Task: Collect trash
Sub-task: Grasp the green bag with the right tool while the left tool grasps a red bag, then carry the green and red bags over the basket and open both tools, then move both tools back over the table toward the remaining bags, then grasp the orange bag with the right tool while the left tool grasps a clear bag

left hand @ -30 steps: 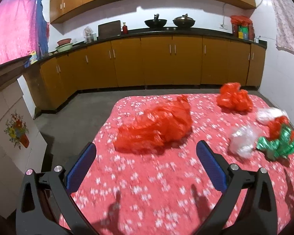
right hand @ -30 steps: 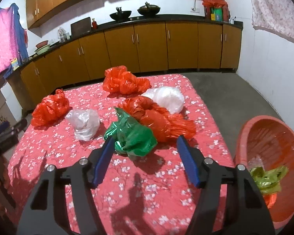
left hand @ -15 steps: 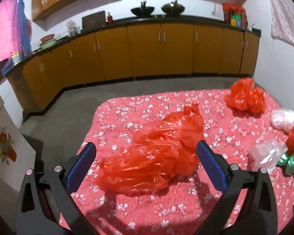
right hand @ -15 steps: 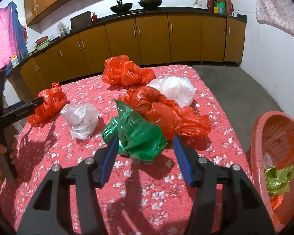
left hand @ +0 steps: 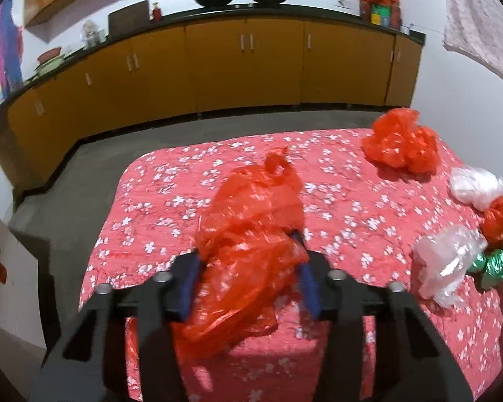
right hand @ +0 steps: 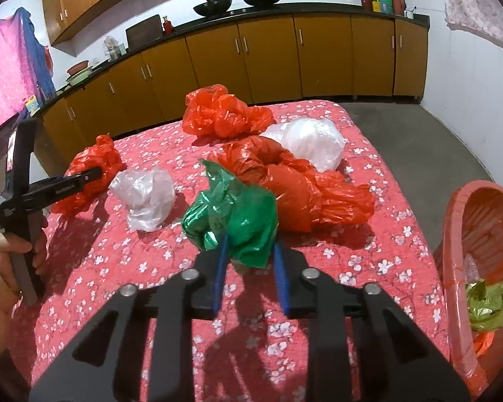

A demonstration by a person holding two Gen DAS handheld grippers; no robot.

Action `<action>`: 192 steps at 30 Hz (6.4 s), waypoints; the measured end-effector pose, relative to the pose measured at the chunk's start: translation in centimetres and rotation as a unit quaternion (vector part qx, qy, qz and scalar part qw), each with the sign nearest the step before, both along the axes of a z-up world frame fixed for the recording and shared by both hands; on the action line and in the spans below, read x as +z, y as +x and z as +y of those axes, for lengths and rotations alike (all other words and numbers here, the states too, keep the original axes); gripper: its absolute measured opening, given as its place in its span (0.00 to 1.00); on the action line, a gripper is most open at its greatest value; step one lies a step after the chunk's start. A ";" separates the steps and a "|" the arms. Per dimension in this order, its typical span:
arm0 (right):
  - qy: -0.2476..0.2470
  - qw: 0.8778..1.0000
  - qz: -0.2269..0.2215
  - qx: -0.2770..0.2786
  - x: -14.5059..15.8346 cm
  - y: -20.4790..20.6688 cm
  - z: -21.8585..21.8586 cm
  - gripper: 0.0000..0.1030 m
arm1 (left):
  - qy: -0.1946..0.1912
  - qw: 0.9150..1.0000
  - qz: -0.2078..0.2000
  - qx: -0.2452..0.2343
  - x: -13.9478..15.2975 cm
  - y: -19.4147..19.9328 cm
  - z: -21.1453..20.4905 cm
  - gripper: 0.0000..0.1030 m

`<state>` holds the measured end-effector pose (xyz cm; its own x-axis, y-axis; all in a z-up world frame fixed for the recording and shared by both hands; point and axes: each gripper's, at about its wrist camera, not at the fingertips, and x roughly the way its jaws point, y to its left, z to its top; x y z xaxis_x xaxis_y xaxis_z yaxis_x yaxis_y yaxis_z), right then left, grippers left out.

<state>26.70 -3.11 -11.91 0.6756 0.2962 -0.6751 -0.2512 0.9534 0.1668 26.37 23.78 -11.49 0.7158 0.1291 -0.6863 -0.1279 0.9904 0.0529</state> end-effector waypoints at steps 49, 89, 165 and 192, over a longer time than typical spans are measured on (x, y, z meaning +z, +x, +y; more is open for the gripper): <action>0.020 0.991 -0.074 -0.112 7.9 -11.6 -14.4 0.04 | -0.059 0.981 -0.077 -0.166 8.1 -11.4 -17.0 0.29; 0.016 0.954 -0.064 -0.292 6.4 -11.6 -30.4 0.04 | -0.113 0.935 -0.028 -0.336 6.1 -7.7 -38.3 0.29; -0.017 0.993 -0.091 -0.073 5.1 -5.2 -6.1 0.96 | 0.011 0.996 -0.070 0.058 3.2 -10.9 -5.7 0.98; -0.041 0.999 0.013 0.028 -1.0 3.2 2.9 0.46 | 0.000 0.996 -0.061 0.059 1.7 -7.6 -2.9 0.98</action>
<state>29.92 -0.20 -12.87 0.6412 0.2756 -0.7161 -0.3005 0.9489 0.0961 18.76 20.88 -9.79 0.7743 0.2165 -0.5946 -0.2482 0.9683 0.0294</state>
